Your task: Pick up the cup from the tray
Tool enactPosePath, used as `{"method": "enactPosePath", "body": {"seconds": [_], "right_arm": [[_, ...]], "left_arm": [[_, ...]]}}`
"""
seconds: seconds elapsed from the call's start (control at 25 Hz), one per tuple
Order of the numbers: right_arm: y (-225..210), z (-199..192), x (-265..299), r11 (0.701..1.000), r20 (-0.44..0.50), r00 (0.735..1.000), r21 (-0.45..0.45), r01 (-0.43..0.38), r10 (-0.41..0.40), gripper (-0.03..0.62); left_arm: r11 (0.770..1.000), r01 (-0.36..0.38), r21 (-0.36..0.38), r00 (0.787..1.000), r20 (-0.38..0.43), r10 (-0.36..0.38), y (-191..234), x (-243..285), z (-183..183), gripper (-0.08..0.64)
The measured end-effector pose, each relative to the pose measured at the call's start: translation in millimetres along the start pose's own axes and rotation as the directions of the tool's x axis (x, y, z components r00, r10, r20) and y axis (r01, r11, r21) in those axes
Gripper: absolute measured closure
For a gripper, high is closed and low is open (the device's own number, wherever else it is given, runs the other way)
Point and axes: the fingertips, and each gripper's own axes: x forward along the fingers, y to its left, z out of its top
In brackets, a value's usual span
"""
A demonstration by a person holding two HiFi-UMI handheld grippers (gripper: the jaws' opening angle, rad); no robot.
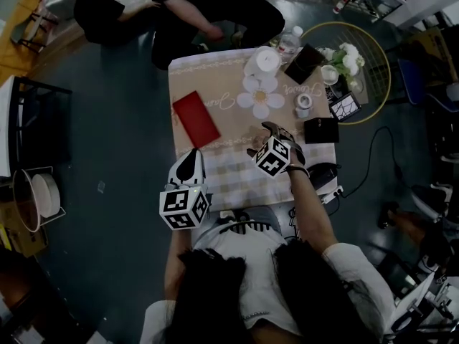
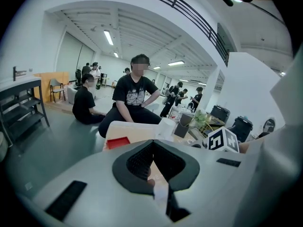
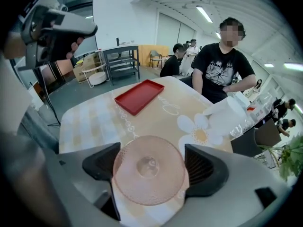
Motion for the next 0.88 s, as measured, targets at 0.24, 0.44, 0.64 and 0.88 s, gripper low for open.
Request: {"method": "enactPosePath", "body": {"seconds": [0.24, 0.44, 0.64, 0.88], "right_arm": [[-4.1, 14.0, -19.5, 1.000, 0.064, 0.998, 0.027, 0.014, -0.016, 0.183], [-11.4, 25.2, -40.8, 0.998, 0.113, 0.992, 0.040, 0.049, -0.053, 0.184], [-16.3, 36.2, -74.3, 0.994, 0.160, 0.983, 0.081, 0.078, -0.091, 0.184], [-6.7, 55.8, -114.9, 0.990, 0.271, 0.957, 0.119, 0.078, -0.108, 0.184]], "left_arm": [[0.999, 0.007, 0.040, 1.000, -0.011, -0.007, -5.4, -0.8, -3.0, 0.552], [0.999, 0.008, 0.052, 1.000, 0.013, -0.009, -7.4, -4.0, 2.9, 0.552], [0.999, 0.013, 0.046, 0.999, 0.031, -0.015, -11.2, -9.5, 5.2, 0.552], [0.998, 0.037, 0.051, 0.997, 0.068, -0.041, -23.4, -14.9, 12.1, 0.552]]}}
